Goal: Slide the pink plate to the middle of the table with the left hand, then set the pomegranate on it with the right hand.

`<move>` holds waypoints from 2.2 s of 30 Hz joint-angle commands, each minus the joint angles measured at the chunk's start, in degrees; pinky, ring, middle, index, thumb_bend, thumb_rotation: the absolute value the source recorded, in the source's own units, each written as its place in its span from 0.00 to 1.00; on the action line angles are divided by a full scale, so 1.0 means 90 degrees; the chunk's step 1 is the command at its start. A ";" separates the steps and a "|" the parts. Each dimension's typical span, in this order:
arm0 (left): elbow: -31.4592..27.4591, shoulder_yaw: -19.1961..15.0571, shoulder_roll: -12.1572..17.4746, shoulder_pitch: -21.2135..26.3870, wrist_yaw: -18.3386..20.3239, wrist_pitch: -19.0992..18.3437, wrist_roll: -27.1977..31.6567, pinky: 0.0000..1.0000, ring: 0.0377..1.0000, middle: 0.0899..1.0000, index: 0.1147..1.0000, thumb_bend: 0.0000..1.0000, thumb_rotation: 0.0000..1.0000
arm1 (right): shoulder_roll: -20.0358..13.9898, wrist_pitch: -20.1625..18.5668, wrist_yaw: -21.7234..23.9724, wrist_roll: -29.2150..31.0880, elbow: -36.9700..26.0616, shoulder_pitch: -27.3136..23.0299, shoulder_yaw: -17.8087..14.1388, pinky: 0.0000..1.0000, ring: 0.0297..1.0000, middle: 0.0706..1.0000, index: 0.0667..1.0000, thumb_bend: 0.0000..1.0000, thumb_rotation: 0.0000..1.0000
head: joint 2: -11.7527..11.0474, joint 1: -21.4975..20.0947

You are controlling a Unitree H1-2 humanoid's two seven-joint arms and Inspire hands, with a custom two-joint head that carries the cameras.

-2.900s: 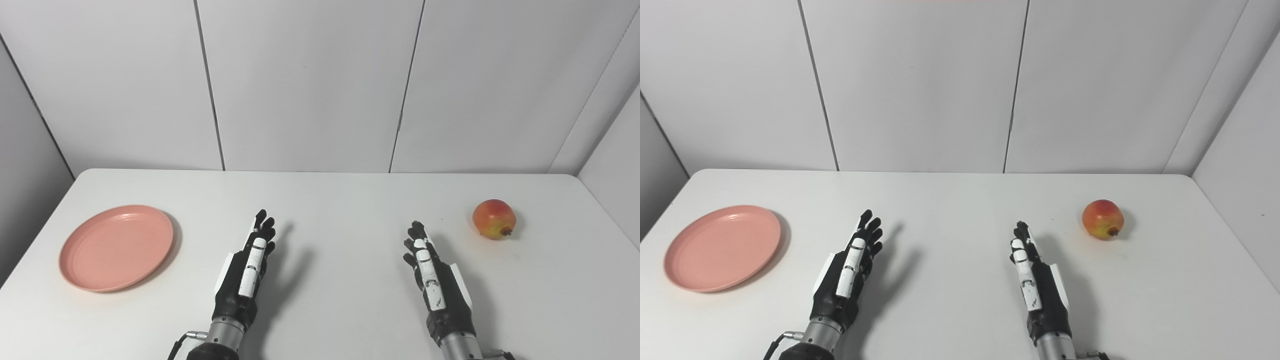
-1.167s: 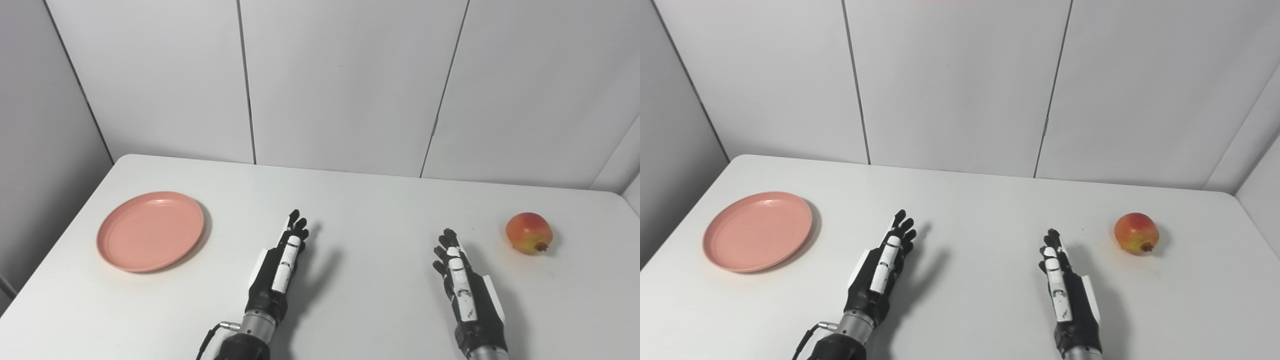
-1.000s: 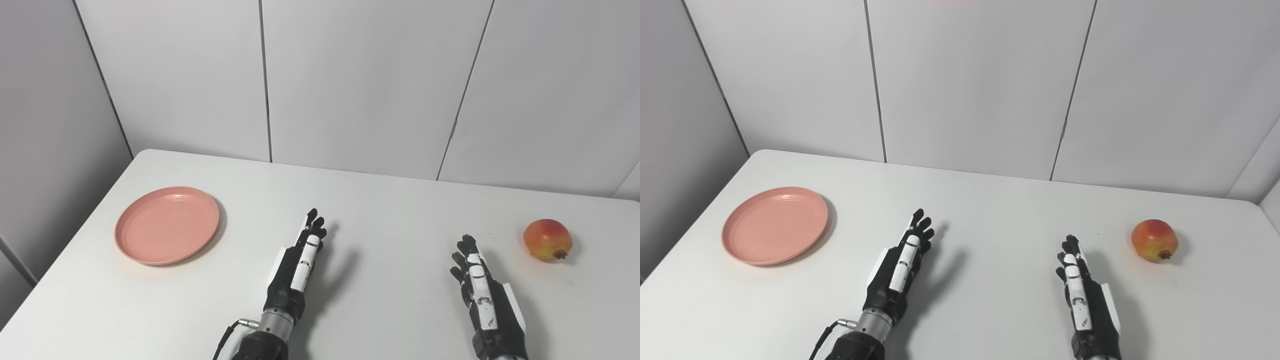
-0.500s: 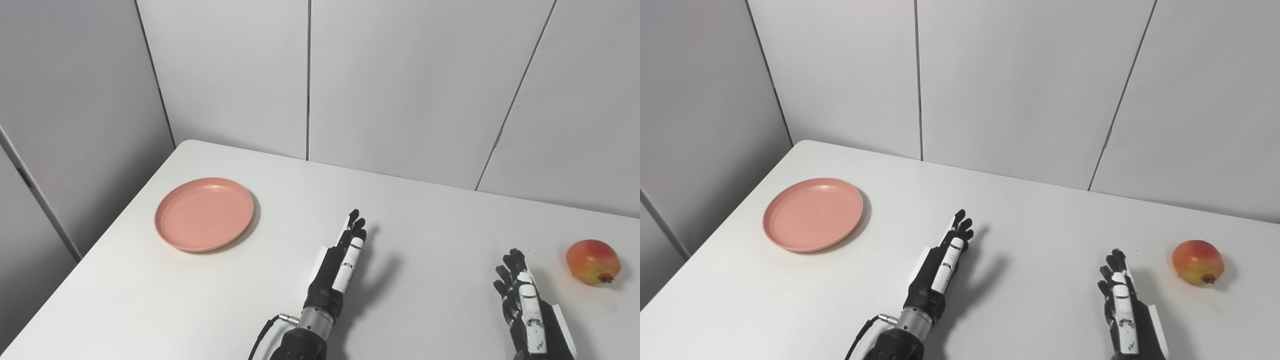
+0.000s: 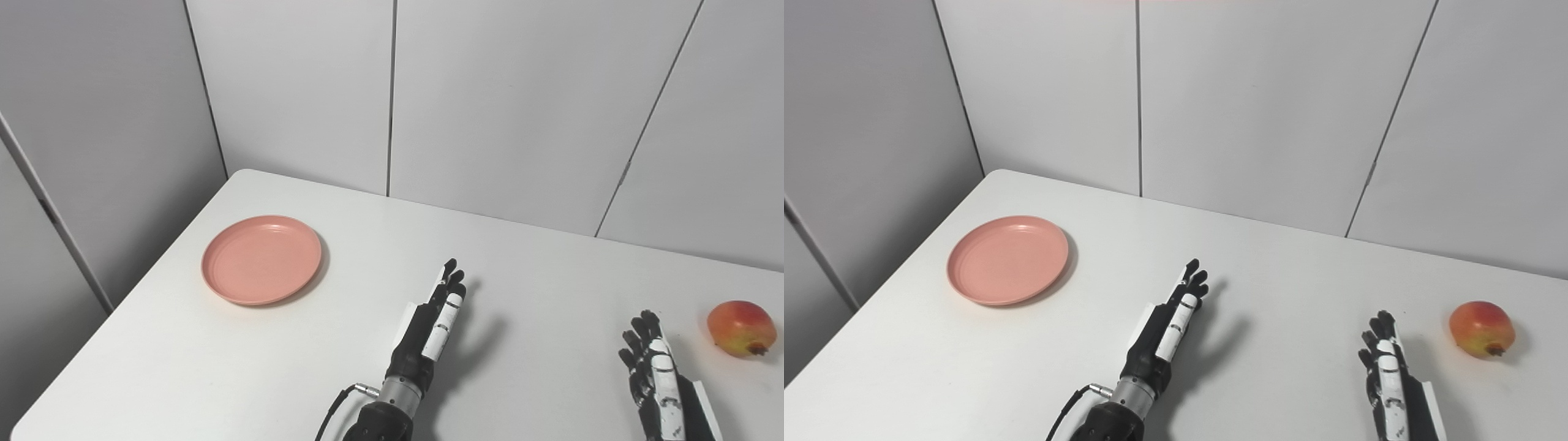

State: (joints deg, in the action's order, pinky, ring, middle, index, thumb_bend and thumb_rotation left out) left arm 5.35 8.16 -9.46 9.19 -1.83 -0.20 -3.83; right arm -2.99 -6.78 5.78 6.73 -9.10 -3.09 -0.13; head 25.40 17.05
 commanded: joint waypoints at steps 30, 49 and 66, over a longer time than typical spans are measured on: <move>-0.1486 -0.0139 0.0255 0.0450 -0.0051 -0.0302 -0.0689 0.93 0.93 0.95 0.95 0.45 1.00 | 0.0119 0.0137 -0.0054 -0.0173 -0.0154 -0.0129 0.0049 1.00 1.00 1.00 1.00 0.13 1.00 | -0.0252 0.0233; -0.2309 -0.1197 0.0862 0.1121 -0.0204 -0.0279 -0.0431 0.98 0.96 0.98 0.97 0.49 1.00 | 0.0097 0.0126 -0.0072 -0.0159 -0.0153 -0.0121 0.0076 1.00 1.00 1.00 1.00 0.14 1.00 | -0.0288 0.0180; -0.2488 -0.2234 0.1258 0.1372 -0.0716 -0.0197 0.0006 0.95 0.94 0.95 0.94 0.48 1.00 | 0.0015 0.0048 -0.0046 -0.0139 -0.0226 -0.0102 0.0077 1.00 1.00 1.00 1.00 0.14 1.00 | -0.0303 0.0227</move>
State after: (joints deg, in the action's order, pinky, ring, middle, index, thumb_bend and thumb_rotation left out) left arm -16.41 -11.37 0.65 19.45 -7.31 -4.41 -3.83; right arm -2.62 -6.87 4.99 5.11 -9.03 -3.04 0.66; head 22.68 19.07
